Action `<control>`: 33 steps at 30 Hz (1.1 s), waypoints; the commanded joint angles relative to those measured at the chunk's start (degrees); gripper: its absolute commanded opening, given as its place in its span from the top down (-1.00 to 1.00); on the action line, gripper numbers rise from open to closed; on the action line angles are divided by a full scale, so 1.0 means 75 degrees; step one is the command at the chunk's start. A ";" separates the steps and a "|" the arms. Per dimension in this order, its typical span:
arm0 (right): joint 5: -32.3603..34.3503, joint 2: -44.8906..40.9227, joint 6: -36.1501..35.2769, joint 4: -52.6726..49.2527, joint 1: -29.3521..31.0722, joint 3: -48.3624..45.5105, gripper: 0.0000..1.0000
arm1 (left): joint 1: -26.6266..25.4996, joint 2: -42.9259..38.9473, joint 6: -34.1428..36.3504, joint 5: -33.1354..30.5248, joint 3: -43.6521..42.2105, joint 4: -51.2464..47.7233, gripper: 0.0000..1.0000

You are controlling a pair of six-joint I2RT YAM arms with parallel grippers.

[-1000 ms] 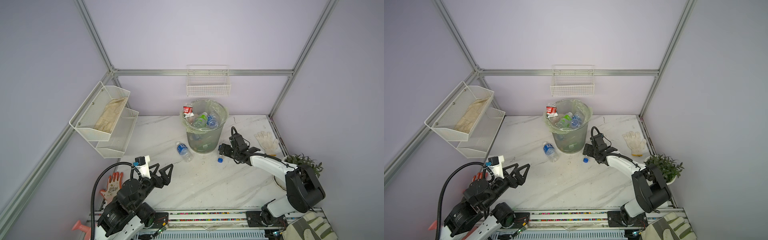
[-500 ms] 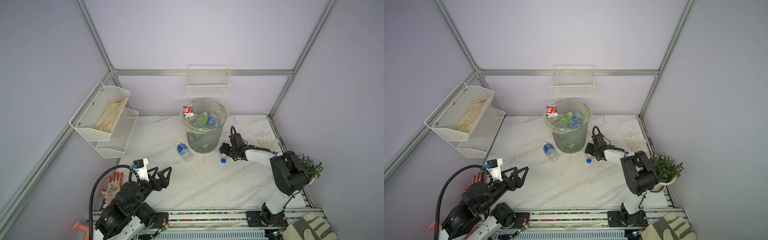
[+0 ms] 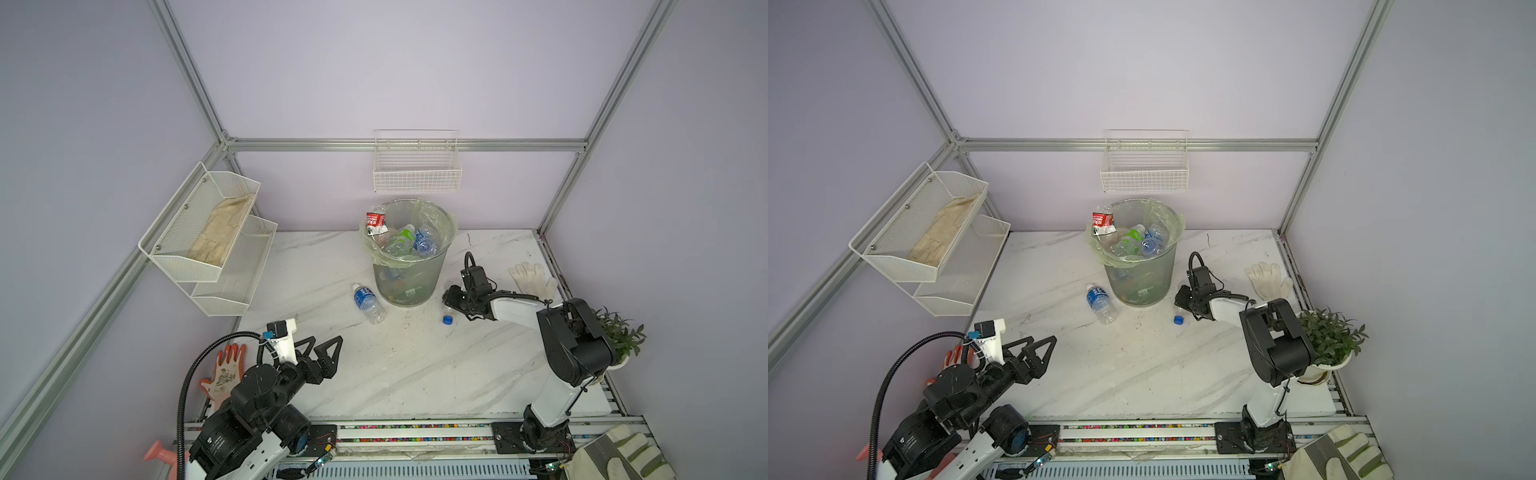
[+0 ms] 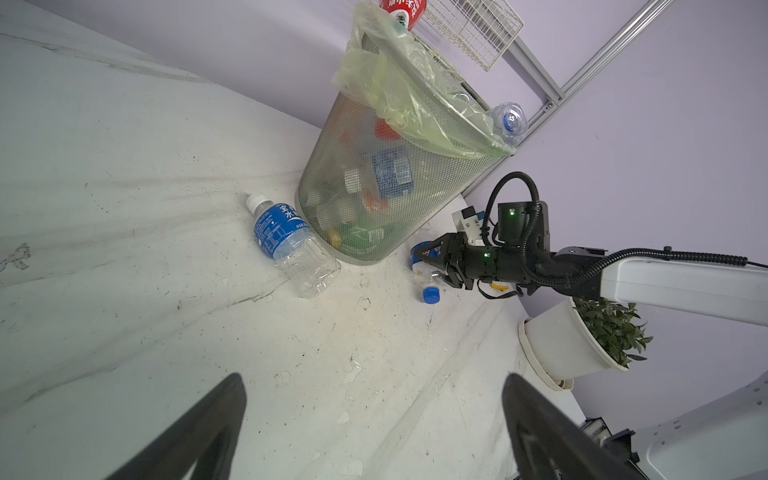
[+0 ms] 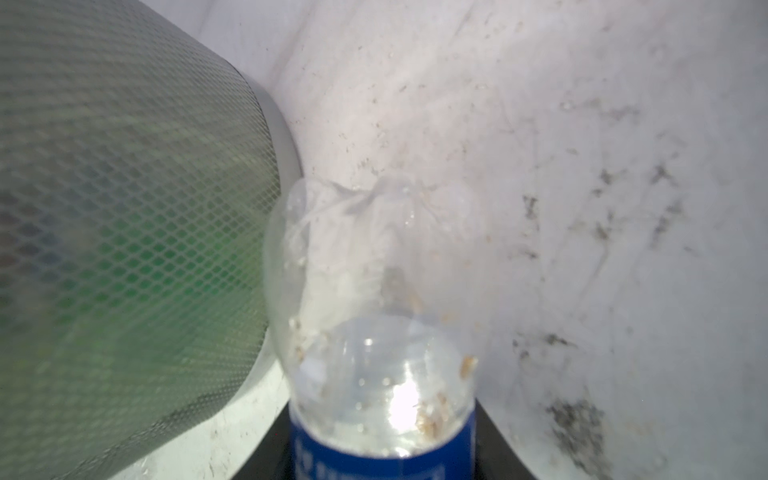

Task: Throw the plastic bottles in the bin
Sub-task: 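Swing the left gripper back while the right gripper reaches for the Pepsi bottle, then close the right gripper on the blue-capped Pepsi bottle, then lift the Pepsi bottle with the right gripper and carry it over the bin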

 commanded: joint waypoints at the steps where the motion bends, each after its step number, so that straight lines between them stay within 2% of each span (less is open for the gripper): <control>1: 0.0287 -0.0693 0.0029 -0.0008 -0.0053 -0.0227 0.73 | -0.0036 -0.0077 -0.0068 -0.0004 -0.0178 0.0064 -0.89; 6: 0.0532 -0.1955 0.0035 -0.0105 -0.0064 -0.0451 1.00 | -0.0046 -0.0072 -0.0081 0.0010 -0.0178 0.0067 -0.89; 10: 0.0842 -0.3325 -0.0117 -0.0354 -0.0054 -0.0346 1.00 | -0.0036 -0.0072 -0.0104 -0.0001 -0.0166 0.0071 -0.89; 17: 0.1229 -0.5183 -0.0760 -0.0867 -0.0043 0.0688 1.00 | -0.0036 -0.0025 -0.0141 0.0010 -0.0125 0.0080 -0.89; 26: 0.0457 -0.6984 -0.0764 0.0162 -0.0033 0.1356 1.00 | -0.0034 0.0008 -0.0173 0.0035 -0.0049 0.0083 -0.89; 33: -0.0056 -0.7506 -0.0913 0.0431 -0.0036 0.1891 1.00 | -0.0037 0.0069 -0.0220 0.0081 0.0021 0.0092 -0.89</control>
